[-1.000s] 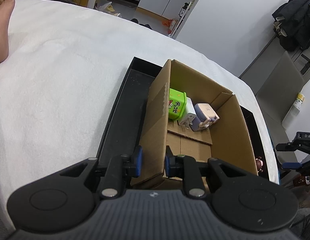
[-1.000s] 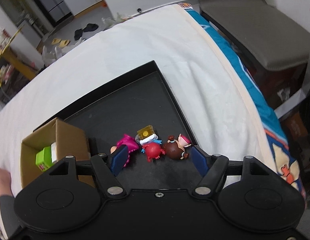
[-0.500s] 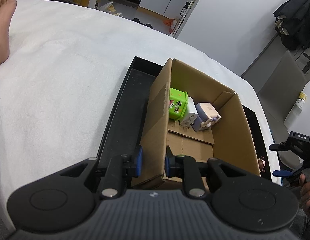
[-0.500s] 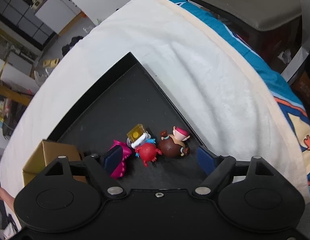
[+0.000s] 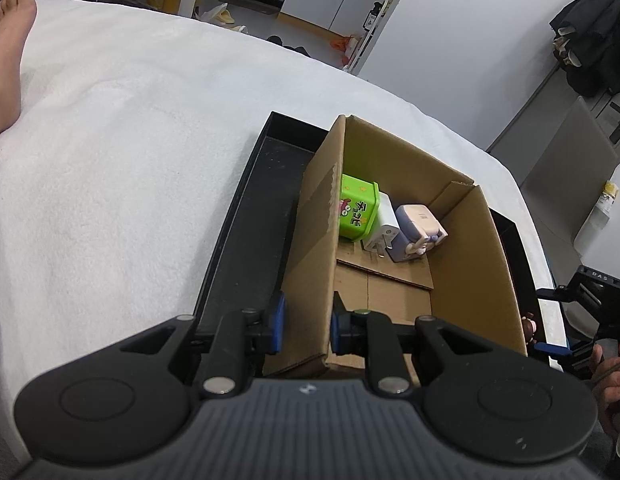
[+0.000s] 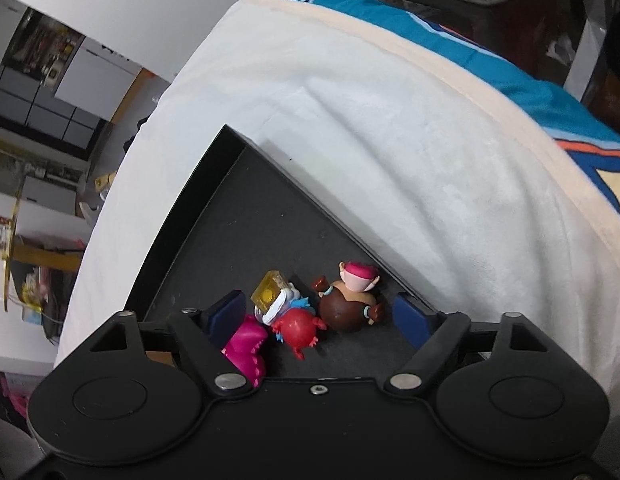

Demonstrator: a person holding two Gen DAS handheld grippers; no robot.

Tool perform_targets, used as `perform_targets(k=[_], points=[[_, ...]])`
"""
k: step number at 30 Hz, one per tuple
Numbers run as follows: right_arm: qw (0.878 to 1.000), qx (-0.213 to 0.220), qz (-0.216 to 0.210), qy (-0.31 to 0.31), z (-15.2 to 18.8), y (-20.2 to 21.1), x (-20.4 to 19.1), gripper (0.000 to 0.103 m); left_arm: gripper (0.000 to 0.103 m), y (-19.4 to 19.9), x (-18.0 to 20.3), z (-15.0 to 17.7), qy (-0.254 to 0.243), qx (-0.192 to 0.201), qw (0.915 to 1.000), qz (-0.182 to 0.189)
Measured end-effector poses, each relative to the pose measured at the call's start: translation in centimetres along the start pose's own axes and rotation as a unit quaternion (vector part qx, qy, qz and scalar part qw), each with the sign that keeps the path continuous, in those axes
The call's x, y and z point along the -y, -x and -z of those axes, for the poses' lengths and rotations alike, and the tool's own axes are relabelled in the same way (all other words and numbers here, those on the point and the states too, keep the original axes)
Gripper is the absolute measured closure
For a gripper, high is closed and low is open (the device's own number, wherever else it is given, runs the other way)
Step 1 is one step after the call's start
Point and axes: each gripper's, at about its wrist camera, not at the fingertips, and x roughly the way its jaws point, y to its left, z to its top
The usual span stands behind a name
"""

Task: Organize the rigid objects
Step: 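Roll the right gripper and grasp the brown figure with pink hat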

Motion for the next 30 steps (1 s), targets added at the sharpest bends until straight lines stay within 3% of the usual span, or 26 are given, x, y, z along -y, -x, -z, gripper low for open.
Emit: perform_targets(k=[7,13,19,30], points=[[1.0,0.005,0.005,-0.029,0.0,-0.9,0.4,0.035,0.082,0.1,-0.2,0.0,0.001,-0.001,1.0,0.002],[0.998,-0.004,0.043,-0.047,0.3,-1.7,0.4,0.038,0.082,0.2,-0.2,-0.1,0.001,-0.002,1.0,0.004],[0.996,0.003,0.064,-0.066,0.0,-1.7,0.5,0.06,0.082,0.2,0.0,-0.1,-0.001,-0.004,1.0,0.006],[0.996,-0.007,0.061,-0.059,0.3,-0.4,0.6,0.064,0.082,-0.2,0.3,0.2,-0.011,0.002,0.9999,-0.001]])
